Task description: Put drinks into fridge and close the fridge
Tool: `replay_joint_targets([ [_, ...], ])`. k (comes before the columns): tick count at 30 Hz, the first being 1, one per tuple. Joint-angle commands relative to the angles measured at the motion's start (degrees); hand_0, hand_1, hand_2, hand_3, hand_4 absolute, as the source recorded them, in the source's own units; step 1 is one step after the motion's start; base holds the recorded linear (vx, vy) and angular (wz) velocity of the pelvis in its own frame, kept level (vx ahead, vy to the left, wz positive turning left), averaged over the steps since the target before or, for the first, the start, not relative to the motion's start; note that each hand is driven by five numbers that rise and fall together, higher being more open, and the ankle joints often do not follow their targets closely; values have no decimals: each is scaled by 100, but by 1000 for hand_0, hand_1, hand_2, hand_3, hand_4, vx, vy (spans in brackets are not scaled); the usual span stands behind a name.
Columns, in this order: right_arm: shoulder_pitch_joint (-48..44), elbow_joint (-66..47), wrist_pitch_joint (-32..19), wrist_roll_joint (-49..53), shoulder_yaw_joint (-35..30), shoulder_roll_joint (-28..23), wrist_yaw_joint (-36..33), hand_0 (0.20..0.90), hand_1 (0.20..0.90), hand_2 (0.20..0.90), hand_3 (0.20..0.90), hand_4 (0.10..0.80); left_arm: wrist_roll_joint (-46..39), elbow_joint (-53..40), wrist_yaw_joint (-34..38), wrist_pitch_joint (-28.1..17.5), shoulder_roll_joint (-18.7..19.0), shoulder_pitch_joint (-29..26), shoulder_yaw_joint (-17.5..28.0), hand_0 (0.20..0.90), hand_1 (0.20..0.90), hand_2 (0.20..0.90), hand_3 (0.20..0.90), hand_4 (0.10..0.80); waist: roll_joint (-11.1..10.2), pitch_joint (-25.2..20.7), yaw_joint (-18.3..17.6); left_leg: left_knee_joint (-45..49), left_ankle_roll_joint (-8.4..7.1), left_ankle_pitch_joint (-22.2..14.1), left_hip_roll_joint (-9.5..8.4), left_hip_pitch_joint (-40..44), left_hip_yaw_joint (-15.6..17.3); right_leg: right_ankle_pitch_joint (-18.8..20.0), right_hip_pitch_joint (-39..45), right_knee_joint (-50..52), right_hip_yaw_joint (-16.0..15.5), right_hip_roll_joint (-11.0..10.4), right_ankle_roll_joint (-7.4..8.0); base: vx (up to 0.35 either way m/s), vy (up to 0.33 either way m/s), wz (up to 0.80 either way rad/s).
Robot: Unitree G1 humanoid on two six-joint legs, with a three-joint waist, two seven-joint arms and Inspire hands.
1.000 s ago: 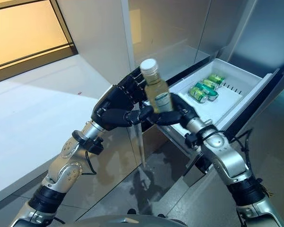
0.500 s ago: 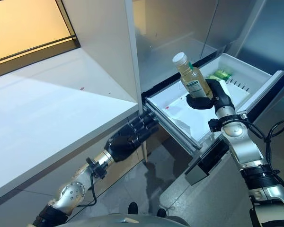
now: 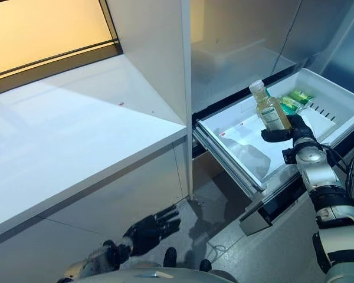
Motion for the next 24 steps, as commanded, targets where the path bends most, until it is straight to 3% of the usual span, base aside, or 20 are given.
replay_joint_targets([
  [1,-1547,657,-157,-365,205,-588,334,300,300,300,200,100,696,589,-170,-479,-87,-266,-164,900,900,900,900,800,-328,-408,339,18,-14,-537,17,141,257,76,-171,223,-182,-133,241,5,-54,22],
  [6,-1978,1829,490,-618,626,-430,876,300,300,300,200,100,1408,2145,266,-708,-237,-865,168,900,900,900,900,800,-364,-100,437,50,10,-468,32,-97,180,100,-406,302,-209,-126,213,-60,-60,15],
  [11,-2243,2372,1063,-803,926,-324,1239,300,300,300,200,100,1734,2833,655,-627,-172,-1133,461,900,900,900,900,800,-360,127,474,29,20,-421,45,-224,105,101,-529,312,-209,-109,188,-60,-32,9],
  [19,-2153,2833,1543,-1378,973,-261,1604,300,300,300,200,100,1812,2941,680,-686,-79,-1022,646,900,900,900,900,800,-295,315,587,26,5,-389,26,-315,-27,78,-584,312,-270,-109,173,-13,-13,5],
  [24,-2071,3056,1915,-1904,1042,-218,2108,300,300,300,200,100,1906,2800,481,-747,-82,-1021,512,900,900,900,900,800,-285,360,635,35,-6,-381,16,-301,-93,64,-560,332,-297,-103,164,8,-10,2],
])
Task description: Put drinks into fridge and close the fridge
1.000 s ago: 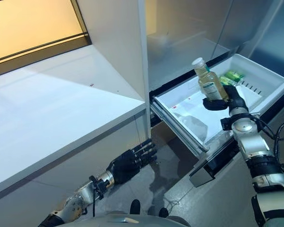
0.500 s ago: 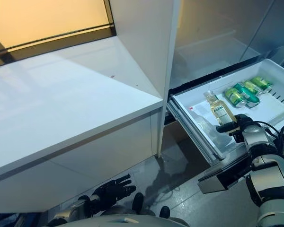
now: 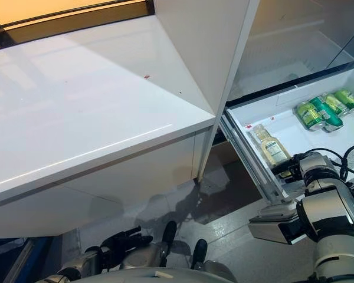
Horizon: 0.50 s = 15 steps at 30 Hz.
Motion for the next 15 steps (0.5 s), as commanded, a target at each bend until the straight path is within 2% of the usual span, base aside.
replay_joint_targets([
  [1,-538,74,217,-494,363,-569,171,300,300,300,200,100,207,-95,-168,-65,145,122,-301,900,900,900,900,800,-70,-114,27,36,20,-543,38,167,194,35,-202,327,31,-112,188,24,-20,6],
  [3,-482,94,280,-566,336,-526,233,321,321,321,225,125,216,-211,-185,-39,140,103,-331,900,900,900,900,800,-77,-113,38,37,10,-546,39,177,186,33,-187,326,20,-111,191,19,-18,9],
  [4,-477,94,284,-567,331,-523,231,728,728,728,700,600,215,-220,-187,-34,141,102,-334,900,900,900,900,800,-77,-113,39,36,10,-546,39,179,185,33,-186,326,19,-110,191,11,-15,8],
  [5,-459,99,289,-579,309,-490,196,900,900,900,900,800,209,-284,-200,-5,141,92,-355,900,900,900,900,800,-78,-110,46,32,8,-545,39,185,176,35,-177,321,18,-107,191,5,-12,5],
  [10,-410,21,229,-589,290,-372,150,900,900,900,900,800,201,-372,-129,20,137,99,-397,900,900,900,900,800,-84,-99,50,26,9,-546,38,204,169,46,-166,314,36,-94,192,0,0,0],
  [15,-486,-100,-74,-734,415,-294,218,900,900,900,900,800,293,-226,-70,39,183,88,-322,900,900,900,900,800,-97,-132,15,11,2,-549,51,233,208,50,-162,304,86,-70,194,0,0,0],
])
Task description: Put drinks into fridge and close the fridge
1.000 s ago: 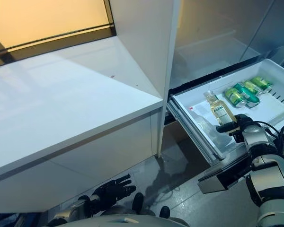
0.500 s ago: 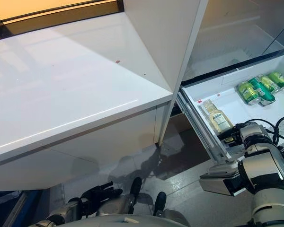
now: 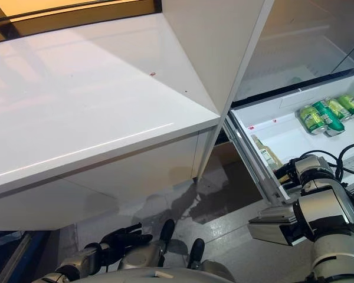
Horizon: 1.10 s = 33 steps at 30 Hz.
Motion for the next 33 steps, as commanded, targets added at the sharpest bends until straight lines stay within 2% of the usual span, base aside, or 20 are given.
replay_joint_targets([
  [1,-481,-190,-198,-425,502,-435,-26,900,900,900,900,800,226,20,-20,15,72,68,-256,900,900,900,900,800,27,-210,-11,10,15,-596,58,225,284,51,-199,302,174,-69,194,0,0,0],
  [10,-799,-684,-396,-923,897,-692,249,900,900,900,900,800,237,29,-22,-1,136,87,-159,900,900,900,900,800,-43,-305,-135,7,-10,-613,86,259,439,107,-209,253,332,-29,221,-34,9,-5],
  [17,-1134,-1896,-296,-733,1020,-1488,175,900,900,900,900,800,221,-78,82,69,121,172,-75,900,900,900,900,800,-176,-562,-385,7,-32,-675,110,371,633,102,-170,267,497,-10,248,-56,28,-14],
  [19,-1327,-2272,-375,-662,1016,-1848,0,900,900,900,900,800,227,-75,140,102,107,231,-33,900,900,900,900,800,-211,-706,-503,7,-31,-716,115,437,735,91,-148,280,581,-5,257,-56,61,-25],
  [25,-1583,-2969,-536,-338,952,-2469,-572,900,900,900,900,800,140,68,243,81,38,282,78,900,900,900,900,800,-241,-964,-761,33,-10,-800,116,557,921,11,-124,387,775,0,258,-42,61,-23],
  [27,-1452,-3274,-831,170,640,-2755,-1160,900,900,900,900,800,96,151,253,85,-22,323,169,900,900,900,900,800,-227,-1100,-889,62,1,-848,102,614,993,-14,-94,414,864,-2,270,18,87,-27],
  [29,-1230,-3433,-939,648,339,-2815,-1494,900,900,900,900,800,126,206,237,72,-38,349,205,900,900,900,900,800,-223,-1154,-929,72,2,-870,100,640,1021,-26,-76,420,893,-4,273,36,46,-23],
  [32,-504,-3772,-1360,1551,-660,-2669,-2370,900,900,900,900,800,245,285,214,86,-93,406,244,900,900,900,900,800,-169,-1231,-1007,98,13,-932,92,703,1064,-60,-43,462,957,-24,290,67,50,-20],
  [33,87,-3955,-1655,1717,-1236,-2466,-2820,900,900,900,900,800,332,305,206,105,-131,427,282,900,900,900,900,800,-145,-1253,-1032,131,23,-976,86,718,1081,-80,-39,488,976,-41,300,89,49,-16],
])
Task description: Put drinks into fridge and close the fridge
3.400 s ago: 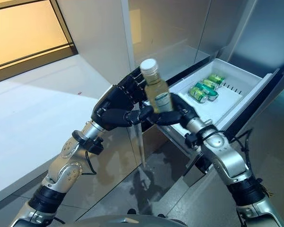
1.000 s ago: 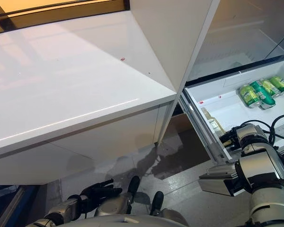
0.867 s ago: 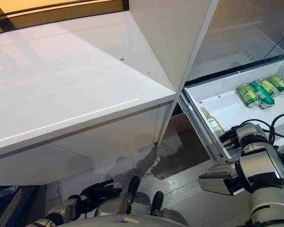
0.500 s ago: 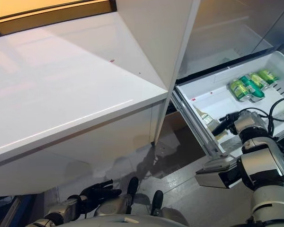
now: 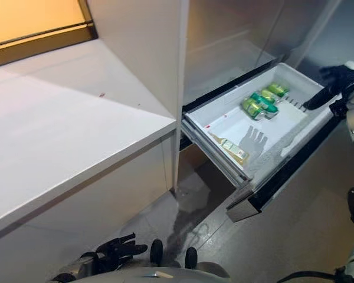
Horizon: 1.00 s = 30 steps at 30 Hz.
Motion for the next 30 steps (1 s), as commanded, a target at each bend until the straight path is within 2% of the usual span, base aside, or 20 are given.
replay_joint_targets([
  [1,593,-493,-1037,653,-757,-124,-1410,900,900,900,900,800,165,291,-73,-22,-115,86,22,900,900,900,900,800,56,-654,44,155,-89,-735,22,230,123,-196,-176,495,5,-20,243,77,43,-11],
  [2,724,-554,-1134,842,-864,-62,-1541,900,900,900,900,800,159,291,-69,-20,-121,94,10,900,900,900,900,800,57,-660,45,162,-84,-742,20,234,124,-197,-175,498,12,-21,244,88,35,-13],
  [3,1132,-726,-1479,1355,-1302,269,-1883,900,900,900,900,800,112,300,-61,-17,-167,123,4,900,900,900,900,800,81,-659,42,243,-59,-805,1,241,118,-215,-165,528,40,-38,245,85,30,-17],
  [4,1262,-760,-1568,1541,-1447,405,-1998,900,900,900,900,800,106,317,-64,-24,-190,131,15,900,900,900,900,800,94,-654,43,274,-51,-827,-3,244,117,-223,-159,543,43,-49,244,149,33,-23],
  [5,1650,-618,-2090,1755,-1864,913,-2286,900,900,900,900,800,119,406,-75,-59,-260,125,5,900,900,900,900,800,123,-642,60,406,-15,-938,-26,252,114,-254,-138,599,46,-82,249,142,16,-14],
  [6,1815,-613,-2260,1823,-1989,1111,-2391,900,900,900,900,800,150,423,-71,-63,-289,131,-14,900,900,900,900,800,132,-625,75,482,7,-989,-39,250,105,-278,-130,644,48,-101,246,156,10,-9],
  [9,2065,-632,-2599,2220,-2145,1547,-2785,900,900,900,900,800,195,423,-37,-74,-332,169,-99,900,900,900,900,800,150,-542,128,834,68,-1148,-88,176,73,-371,-156,875,31,-169,213,111,-1,-3],
  [11,2112,-572,-2689,2339,-2177,1640,-2827,900,900,900,900,800,188,427,-34,-94,-336,165,-127,900,900,900,900,800,153,-484,152,1040,91,-1236,-114,105,47,-424,-193,1009,8,-208,193,77,4,1],
  [17,2110,-301,-3446,3172,-2362,2141,-3523,900,900,900,900,800,-6,178,114,-75,-333,46,-340,900,900,900,900,800,232,101,369,2009,300,-1585,-310,-486,-215,-767,-640,1908,-179,-343,52,19,8,17],
  [23,1720,-50,-3695,3899,-2299,2287,-3633,900,900,900,900,800,-329,-67,269,-47,-309,-246,-423,900,900,900,900,800,330,587,503,2657,394,-1736,-409,-1165,-279,-970,-1224,2605,-292,-426,-53,-135,17,20],
  [28,1534,94,-3584,4504,-2228,2300,-3239,900,900,900,900,800,-457,-198,396,-29,-281,-213,-382,900,900,900,900,800,410,872,608,3428,485,-1995,-524,-1724,-365,-1307,-1734,3520,-405,-510,-225,-32,31,16],
  [30,1536,152,-3574,4671,-2221,2320,-3015,900,900,900,900,800,-408,-196,367,-47,-277,-158,-352,900,900,900,900,800,432,916,638,3553,493,-2025,-558,-1808,-388,-1367,-1820,3695,-421,-521,-249,39,55,18],
])
